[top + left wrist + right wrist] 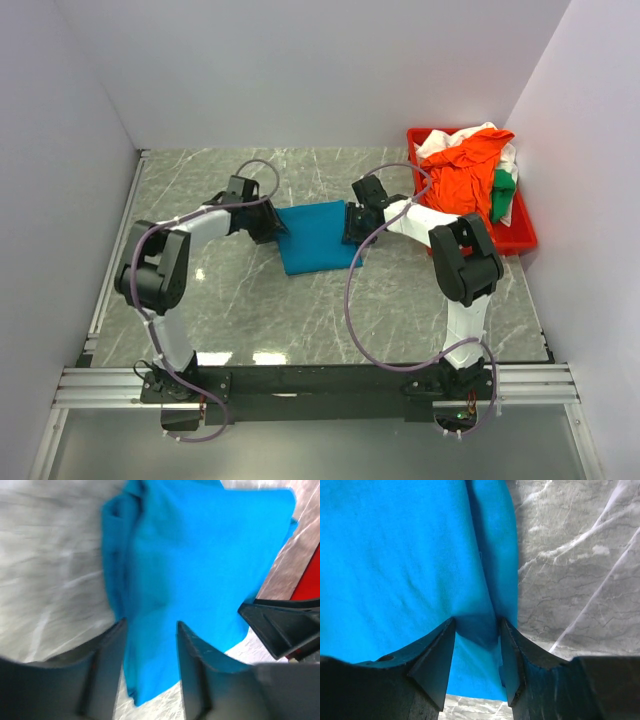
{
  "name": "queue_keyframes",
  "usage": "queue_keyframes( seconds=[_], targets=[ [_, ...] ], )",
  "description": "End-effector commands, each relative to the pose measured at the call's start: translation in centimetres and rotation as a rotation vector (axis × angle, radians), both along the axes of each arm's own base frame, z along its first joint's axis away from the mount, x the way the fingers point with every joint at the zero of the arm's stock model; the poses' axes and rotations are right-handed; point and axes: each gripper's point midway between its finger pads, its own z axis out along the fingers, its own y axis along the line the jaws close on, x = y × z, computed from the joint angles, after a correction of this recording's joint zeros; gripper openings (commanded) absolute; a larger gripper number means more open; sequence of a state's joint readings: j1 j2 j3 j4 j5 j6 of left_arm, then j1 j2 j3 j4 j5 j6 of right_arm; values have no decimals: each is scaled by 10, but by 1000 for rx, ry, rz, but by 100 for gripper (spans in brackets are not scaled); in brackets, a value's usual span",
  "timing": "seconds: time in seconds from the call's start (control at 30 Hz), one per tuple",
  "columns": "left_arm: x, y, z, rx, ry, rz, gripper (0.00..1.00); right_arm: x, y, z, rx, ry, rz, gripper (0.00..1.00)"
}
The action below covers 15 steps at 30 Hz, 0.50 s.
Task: Fold and stack the t-shirts
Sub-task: Neatly place the folded tshirt to the corner
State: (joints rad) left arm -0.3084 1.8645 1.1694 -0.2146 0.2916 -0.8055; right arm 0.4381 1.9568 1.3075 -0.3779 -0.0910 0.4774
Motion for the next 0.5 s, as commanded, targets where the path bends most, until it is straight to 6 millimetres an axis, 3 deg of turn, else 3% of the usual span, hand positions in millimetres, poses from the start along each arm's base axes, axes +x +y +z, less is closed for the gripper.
queue_keyframes(
  seconds=[0.0,0.17,0.47],
  targets=[
    [3,19,31,-19,-75,40,53,9,-1,8,-1,-39,-7,49],
    [-6,26,23,-14,-68,59,70,10,4,30,41,-73,-1,49],
    [-1,15,-21,-45,15,49,64,1,2,92,123,-188,-24,51]
  ],
)
